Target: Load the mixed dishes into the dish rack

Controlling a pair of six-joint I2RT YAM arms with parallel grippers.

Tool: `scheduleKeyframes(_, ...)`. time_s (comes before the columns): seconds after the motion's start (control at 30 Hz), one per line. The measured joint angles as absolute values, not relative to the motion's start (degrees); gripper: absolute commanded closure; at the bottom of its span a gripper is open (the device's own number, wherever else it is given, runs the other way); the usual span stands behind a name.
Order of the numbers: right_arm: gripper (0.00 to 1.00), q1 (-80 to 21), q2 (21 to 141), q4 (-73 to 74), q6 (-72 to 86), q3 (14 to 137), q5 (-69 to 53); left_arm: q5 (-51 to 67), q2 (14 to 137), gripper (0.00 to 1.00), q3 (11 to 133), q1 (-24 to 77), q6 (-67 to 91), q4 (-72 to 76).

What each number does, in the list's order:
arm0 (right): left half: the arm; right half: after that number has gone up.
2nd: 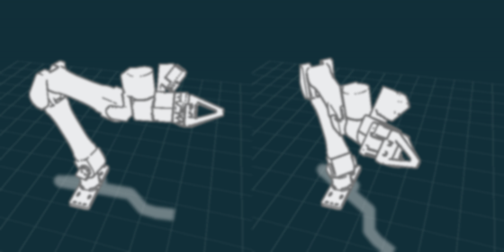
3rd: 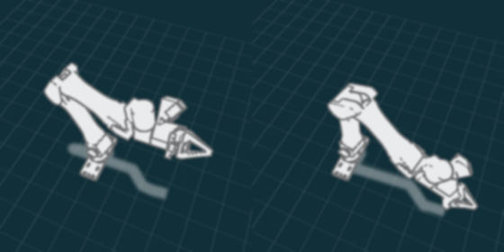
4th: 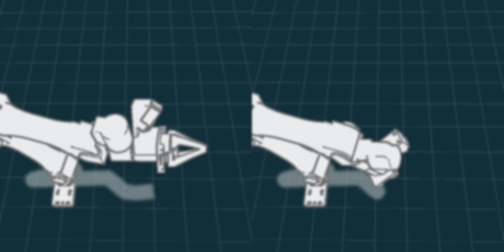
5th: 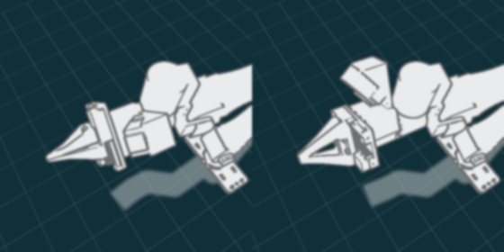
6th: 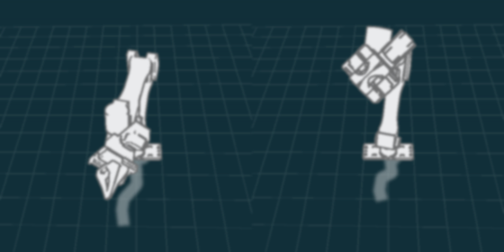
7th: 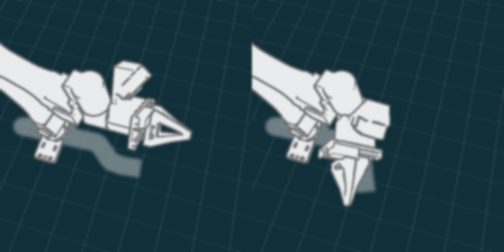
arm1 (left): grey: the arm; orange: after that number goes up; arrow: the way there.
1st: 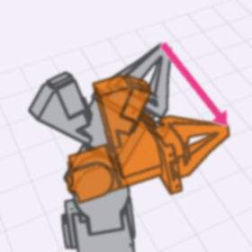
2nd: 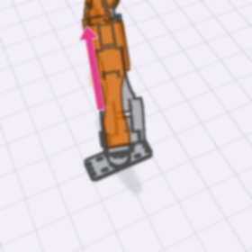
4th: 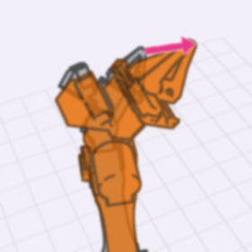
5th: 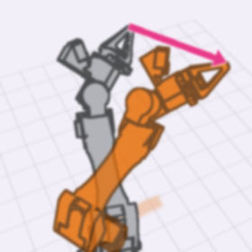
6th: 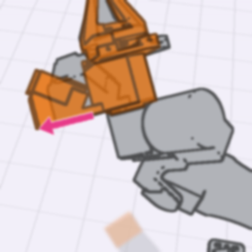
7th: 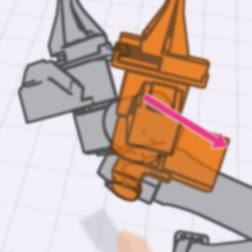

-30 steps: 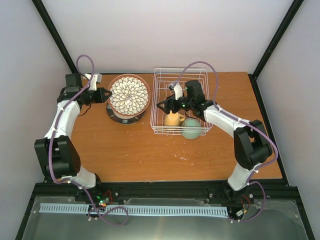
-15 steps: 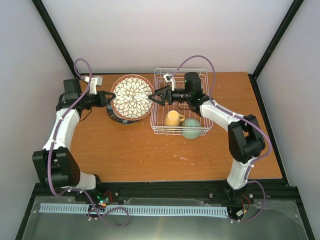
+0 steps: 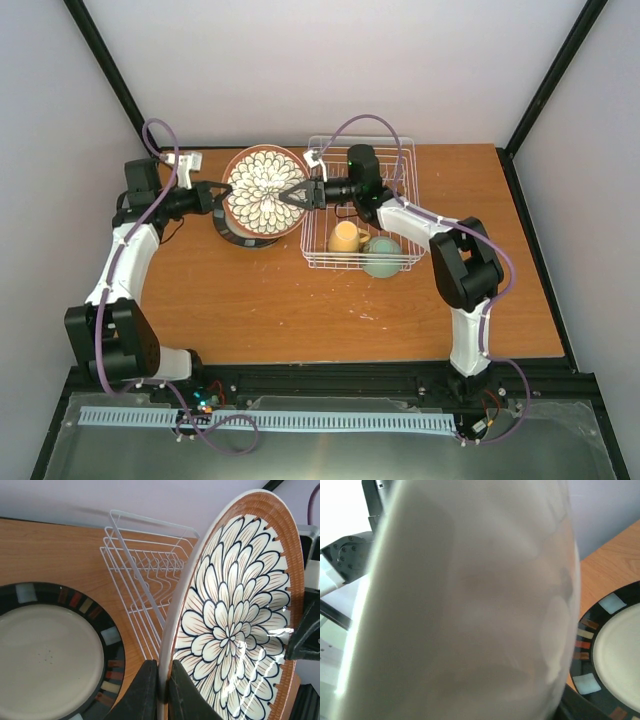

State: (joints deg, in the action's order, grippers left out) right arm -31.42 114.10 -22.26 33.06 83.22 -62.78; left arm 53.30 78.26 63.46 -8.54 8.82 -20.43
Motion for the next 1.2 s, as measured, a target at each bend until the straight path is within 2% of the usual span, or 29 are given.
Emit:
scheduleKeyframes(0.07,0.96,-31.6,114.4,-22.7,35.4,83.9,-62.8,53.2,78.3,0.99,63.3,-8.7,8.9,-19.4)
scheduleKeyframes(0.17,0.97,-30.7,115.3,-20.1,36.2,84.0,-53.6,54.0,76.8,0.99,63.2,-8.3,9.5,-17.2)
scheduleKeyframes(0.37,0.97,-31.3,115.8,-19.9,36.1,83.1,-51.7,51.4,76.8,0.99,61.9,-7.9,9.6,-17.1)
scheduleKeyframes(0.47,0.97,-31.3,114.3,-18.9,35.5,81.7,-50.8,51.5,76.8,0.82,61.5,-7.9,9.5,-16.9)
scheduleKeyframes(0.63,0.97,-31.3,111.1,-17.5,32.5,79.5,-50.5,52.7,76.8,0.38,61.6,-7.9,10.5,-16.4)
scheduleKeyframes(0.7,0.97,-31.2,109.0,-15.4,30.7,78.3,-49.5,51.5,76.8,0.25,61.8,-7.9,11.0,-16.5)
scheduleKeyframes(0.77,0.97,-31.2,106.8,-12.4,28.3,77.8,-47.4,50.1,76.8,0.07,62.1,-7.9,10.6,-16.9)
scheduleKeyframes(0.8,0.97,-31.2,105.6,-10.9,27.1,77.6,-45.9,48.8,76.7,0.01,62.4,-7.9,10.9,-17.1)
scheduleKeyframes(0.97,0.97,-31.2,99.5,-4.7,21.8,76.7,-36.0,43.5,75.6,0.0,63.3,-7.8,10.3,-17.5)
scheduleKeyframes(1.2,0.97,-30.2,90.7,4.9,17.0,74.7,-10.5,30.3,68.2,0.0,63.3,-7.9,10.4,-17.5)
